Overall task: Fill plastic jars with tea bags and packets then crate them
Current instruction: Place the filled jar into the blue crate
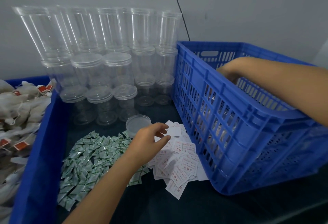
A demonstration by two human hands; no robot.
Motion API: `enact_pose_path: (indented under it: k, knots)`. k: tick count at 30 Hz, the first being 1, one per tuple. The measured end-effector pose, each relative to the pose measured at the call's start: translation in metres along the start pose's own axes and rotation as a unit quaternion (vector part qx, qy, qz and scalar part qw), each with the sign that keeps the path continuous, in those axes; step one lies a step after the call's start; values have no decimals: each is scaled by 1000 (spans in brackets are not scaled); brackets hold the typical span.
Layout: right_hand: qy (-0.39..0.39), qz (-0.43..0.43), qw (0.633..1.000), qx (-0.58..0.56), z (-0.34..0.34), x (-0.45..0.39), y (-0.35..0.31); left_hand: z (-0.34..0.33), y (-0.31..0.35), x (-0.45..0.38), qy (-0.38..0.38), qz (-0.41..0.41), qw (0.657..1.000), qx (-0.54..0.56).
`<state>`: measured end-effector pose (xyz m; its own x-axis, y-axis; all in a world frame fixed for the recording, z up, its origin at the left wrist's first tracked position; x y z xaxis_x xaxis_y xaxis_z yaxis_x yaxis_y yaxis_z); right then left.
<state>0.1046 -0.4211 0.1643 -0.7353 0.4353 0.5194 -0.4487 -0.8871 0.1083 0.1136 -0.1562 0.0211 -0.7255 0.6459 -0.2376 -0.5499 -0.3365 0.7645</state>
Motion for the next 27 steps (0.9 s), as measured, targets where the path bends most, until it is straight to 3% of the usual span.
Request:
enact_pose_path:
  k: [6,13,19,22,27]
  knots:
    - [206,-17,970,128,62,30,-9,12,-5,9,20,12,1000,0]
    - [348,86,933,46,116,83,-82,30,-12,20,76,32,997,2]
    - [377,216,900,-45,105,69,-182,43,-24,34,106,61,992,25]
    - [351,266,891,-109,91,45,-221,52,-27,40,118,71,990,32]
    - [305,246,911,-131,78,1,-259,66,-29,51,143,69,987,25]
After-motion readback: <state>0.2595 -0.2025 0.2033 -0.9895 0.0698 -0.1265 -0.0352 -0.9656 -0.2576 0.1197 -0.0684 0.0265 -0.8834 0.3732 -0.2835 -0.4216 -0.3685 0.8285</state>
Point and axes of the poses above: each hand's wrist, its own x-axis away from the middle knuckle, its own z-axis out of the back of the hand, y = z × x, the point moved 4 cm from there along -x, towards the middle knuckle, and after that the axes turned 6 degrees about x, right-handed, at the moved point
